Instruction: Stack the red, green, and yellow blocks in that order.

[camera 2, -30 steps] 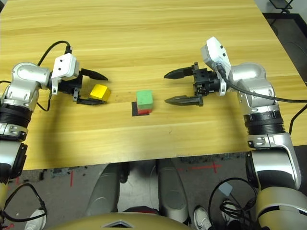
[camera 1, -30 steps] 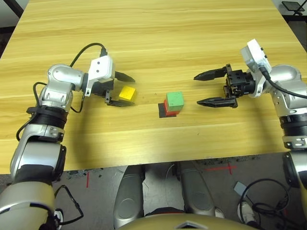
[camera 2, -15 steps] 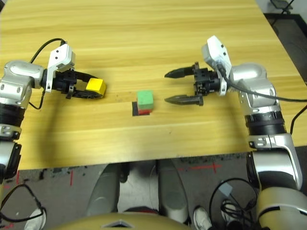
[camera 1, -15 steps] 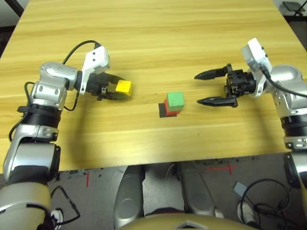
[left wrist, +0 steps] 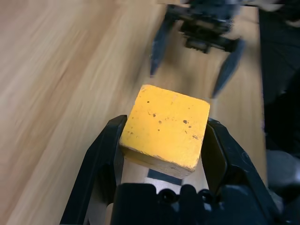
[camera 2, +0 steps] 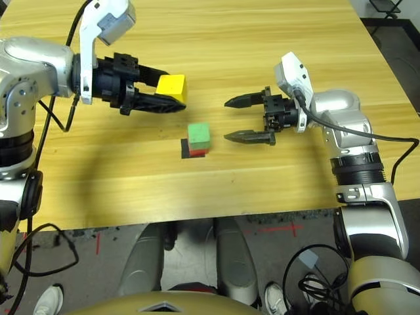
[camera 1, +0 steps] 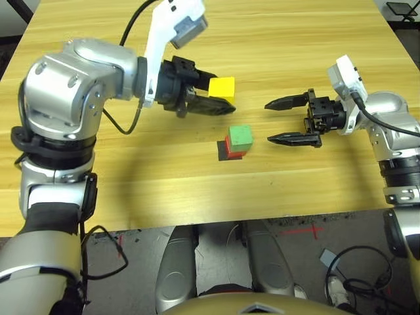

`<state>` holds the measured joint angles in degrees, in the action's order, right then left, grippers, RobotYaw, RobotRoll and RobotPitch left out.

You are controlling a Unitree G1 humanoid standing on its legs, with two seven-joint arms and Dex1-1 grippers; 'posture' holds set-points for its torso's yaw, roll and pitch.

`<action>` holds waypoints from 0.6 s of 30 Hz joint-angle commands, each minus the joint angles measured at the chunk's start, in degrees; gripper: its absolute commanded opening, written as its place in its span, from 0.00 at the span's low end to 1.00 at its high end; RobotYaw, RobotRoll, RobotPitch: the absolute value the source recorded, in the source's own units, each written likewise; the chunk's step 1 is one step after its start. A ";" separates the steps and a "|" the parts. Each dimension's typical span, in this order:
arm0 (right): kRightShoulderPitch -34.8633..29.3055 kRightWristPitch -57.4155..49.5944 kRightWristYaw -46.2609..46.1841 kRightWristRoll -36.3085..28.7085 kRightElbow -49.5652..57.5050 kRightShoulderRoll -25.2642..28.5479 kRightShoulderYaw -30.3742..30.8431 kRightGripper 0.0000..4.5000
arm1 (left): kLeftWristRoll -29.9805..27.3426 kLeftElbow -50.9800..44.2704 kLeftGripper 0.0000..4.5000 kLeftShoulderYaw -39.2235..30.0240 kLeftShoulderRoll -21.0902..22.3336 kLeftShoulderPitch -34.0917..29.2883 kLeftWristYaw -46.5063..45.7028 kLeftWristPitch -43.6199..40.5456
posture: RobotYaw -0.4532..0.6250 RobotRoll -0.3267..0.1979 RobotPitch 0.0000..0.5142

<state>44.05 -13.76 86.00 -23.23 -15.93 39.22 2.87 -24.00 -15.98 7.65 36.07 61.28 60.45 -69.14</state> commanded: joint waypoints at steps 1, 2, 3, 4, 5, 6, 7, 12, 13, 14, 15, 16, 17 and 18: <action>-0.88 0.49 0.26 0.24 -0.02 0.30 -0.06 1.00 | -2.28 -3.04 0.57 0.55 -0.79 -0.34 -2.66 -1.37 | 0.55 0.62 0.56; -0.94 0.47 0.27 0.25 -0.02 0.38 -0.08 1.00 | -2.57 -3.47 0.57 0.96 -0.89 -0.48 -3.40 -1.43 | 0.55 0.61 0.56; -0.96 0.44 0.25 0.26 0.00 0.42 -0.09 1.00 | -2.61 -3.77 0.57 1.50 -0.80 -0.68 -3.77 -0.87 | 0.54 0.61 0.56; -0.97 0.40 0.20 0.28 0.04 0.42 -0.07 1.00 | -2.64 -3.93 0.57 1.86 -0.82 -0.95 -4.21 -0.32 | 0.54 0.61 0.56; -0.98 0.36 0.12 0.29 0.10 0.40 -0.06 1.00 | -2.69 -3.99 0.57 2.14 -1.05 -1.32 -4.78 0.02 | 0.54 0.61 0.56; -1.01 0.35 0.08 0.29 0.13 0.39 -0.07 1.00 | -2.67 -4.03 0.57 2.53 -1.16 -1.70 -5.15 0.63 | 0.54 0.61 0.56; -1.04 0.31 0.03 0.29 0.21 0.37 -0.05 1.00 | -2.65 -4.04 0.57 2.83 -1.25 -2.10 -5.51 1.21 | 0.54 0.61 0.57; -1.80 0.06 -0.18 0.04 0.98 0.44 -0.12 1.00 | -2.77 -4.37 0.57 4.07 -2.29 -4.53 -7.74 3.43 | 0.53 0.61 0.58; -1.91 -0.03 -0.23 -0.01 1.14 0.46 -0.12 1.00 | -3.03 -4.64 0.57 4.09 -2.52 -4.84 -8.14 3.32 | 0.53 0.61 0.58; -2.06 -0.13 -0.25 -0.07 1.32 0.50 -0.14 1.00 | -3.33 -4.95 0.57 4.08 -2.86 -5.15 -8.60 3.14 | 0.53 0.61 0.58; -2.17 -0.22 -0.27 -0.13 1.47 0.54 -0.16 1.00 | -3.63 -5.29 0.57 4.09 -3.18 -5.40 -8.99 2.91 | 0.53 0.61 0.58; -2.25 -0.32 -0.26 -0.17 1.58 0.61 -0.16 1.00 | -3.85 -5.56 0.57 4.16 -3.50 -5.54 -9.48 2.79 | 0.53 0.61 0.59; -2.28 -0.39 -0.26 -0.19 1.64 0.65 -0.17 1.00 | -4.09 -5.70 0.57 4.19 -3.81 -5.59 -9.94 2.72 | 0.53 0.61 0.59; -2.30 -0.45 -0.25 -0.20 1.69 0.68 -0.17 1.00 | -4.33 -5.80 0.57 4.22 -4.03 -5.62 -10.25 2.66 | 0.53 0.61 0.59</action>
<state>42.65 -13.88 85.49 -23.22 -15.67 39.24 2.88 -27.40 -19.89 11.05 32.33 56.26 50.58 -66.39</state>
